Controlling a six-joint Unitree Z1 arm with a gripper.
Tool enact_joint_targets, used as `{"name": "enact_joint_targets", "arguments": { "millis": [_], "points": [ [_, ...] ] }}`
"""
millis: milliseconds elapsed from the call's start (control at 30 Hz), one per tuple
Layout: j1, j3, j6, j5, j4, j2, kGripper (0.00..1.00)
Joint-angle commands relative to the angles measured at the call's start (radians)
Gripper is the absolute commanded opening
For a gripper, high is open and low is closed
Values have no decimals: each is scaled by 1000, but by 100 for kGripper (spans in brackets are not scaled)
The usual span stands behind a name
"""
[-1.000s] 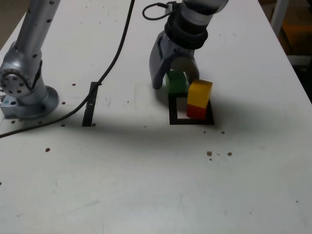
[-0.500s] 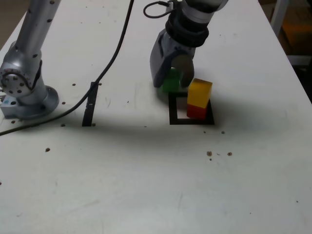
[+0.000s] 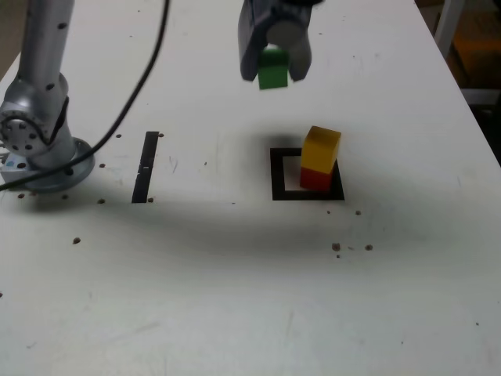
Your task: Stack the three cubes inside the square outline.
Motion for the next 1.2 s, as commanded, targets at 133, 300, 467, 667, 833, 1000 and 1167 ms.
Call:
{"name": "enact_joint_targets", "arguments": {
  "millis": [133, 300, 467, 667, 833, 1000, 1167],
  "points": [
    [-81, -146, 6, -4, 88, 16, 23],
    [-153, -228, 28, -23, 125, 73, 23],
    [-205, -305, 34, -33, 136, 131, 23],
    [-237, -301, 34, -42, 139, 151, 23],
    [-260, -283, 35, -42, 139, 155, 23],
    [-264, -270, 52, -38, 139, 165, 23],
    [-264, -277, 73, -43, 138, 174, 23]
  ]
}}
